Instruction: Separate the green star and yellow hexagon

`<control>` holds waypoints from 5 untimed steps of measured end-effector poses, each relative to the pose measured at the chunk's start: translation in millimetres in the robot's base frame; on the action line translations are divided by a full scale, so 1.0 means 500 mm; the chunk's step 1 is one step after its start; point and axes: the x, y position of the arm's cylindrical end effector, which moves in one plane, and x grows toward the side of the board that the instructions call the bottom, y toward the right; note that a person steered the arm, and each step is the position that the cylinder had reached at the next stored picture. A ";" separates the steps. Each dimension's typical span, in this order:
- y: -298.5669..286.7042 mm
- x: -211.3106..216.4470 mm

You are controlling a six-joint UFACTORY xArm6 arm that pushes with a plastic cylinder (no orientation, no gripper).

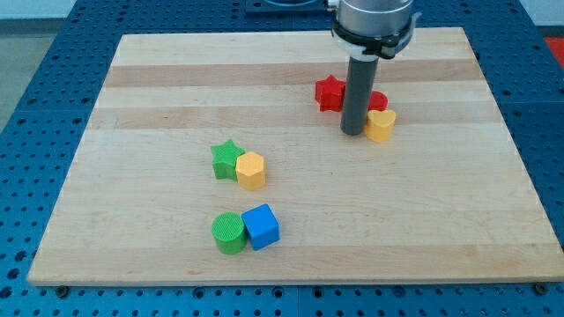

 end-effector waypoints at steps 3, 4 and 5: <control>-0.302 0.018; -0.394 0.020; -0.471 0.059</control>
